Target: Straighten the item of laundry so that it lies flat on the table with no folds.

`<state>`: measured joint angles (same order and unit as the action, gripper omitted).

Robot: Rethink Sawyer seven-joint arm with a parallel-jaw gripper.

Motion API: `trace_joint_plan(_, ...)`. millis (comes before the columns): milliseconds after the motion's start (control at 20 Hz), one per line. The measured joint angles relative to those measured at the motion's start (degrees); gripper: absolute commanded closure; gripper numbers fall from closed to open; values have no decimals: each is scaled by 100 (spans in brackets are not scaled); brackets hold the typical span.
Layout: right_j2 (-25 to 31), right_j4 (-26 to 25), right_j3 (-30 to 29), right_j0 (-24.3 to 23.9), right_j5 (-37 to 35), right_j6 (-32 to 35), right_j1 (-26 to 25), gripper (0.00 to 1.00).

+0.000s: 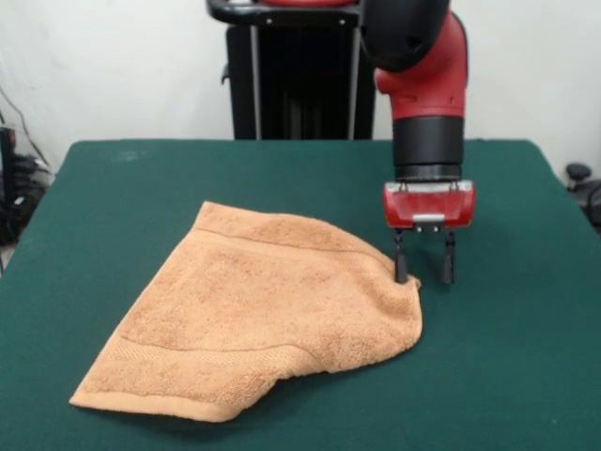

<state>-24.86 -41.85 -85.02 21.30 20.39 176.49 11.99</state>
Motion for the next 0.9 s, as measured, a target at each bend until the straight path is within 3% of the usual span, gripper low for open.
trace_joint_plan(450,-450,0,-325,106,1261,0,-289,0)
trace_joint_plan(900,-653,-55,-566,181,1623,0,-394,0)
